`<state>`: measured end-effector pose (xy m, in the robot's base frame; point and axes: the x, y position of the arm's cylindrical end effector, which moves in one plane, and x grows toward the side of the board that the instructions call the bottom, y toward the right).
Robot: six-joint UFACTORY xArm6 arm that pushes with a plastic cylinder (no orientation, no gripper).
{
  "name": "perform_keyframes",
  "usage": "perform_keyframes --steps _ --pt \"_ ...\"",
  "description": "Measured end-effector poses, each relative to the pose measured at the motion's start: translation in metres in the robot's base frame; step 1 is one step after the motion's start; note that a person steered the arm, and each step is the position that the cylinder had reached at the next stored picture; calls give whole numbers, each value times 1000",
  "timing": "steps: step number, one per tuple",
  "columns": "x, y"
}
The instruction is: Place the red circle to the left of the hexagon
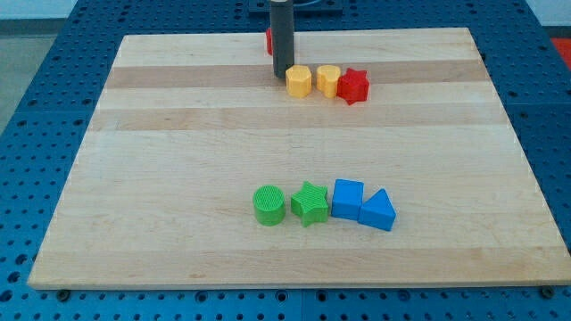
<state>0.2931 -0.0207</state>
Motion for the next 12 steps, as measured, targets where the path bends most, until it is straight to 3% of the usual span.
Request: perform_keyframes --steps 2,5,7,9,10,12 --pt "-15 -5" --pt "-74 65" --pt "-89 8" --pt "-99 0" --pt "-93 -43" --pt "-18 -47"
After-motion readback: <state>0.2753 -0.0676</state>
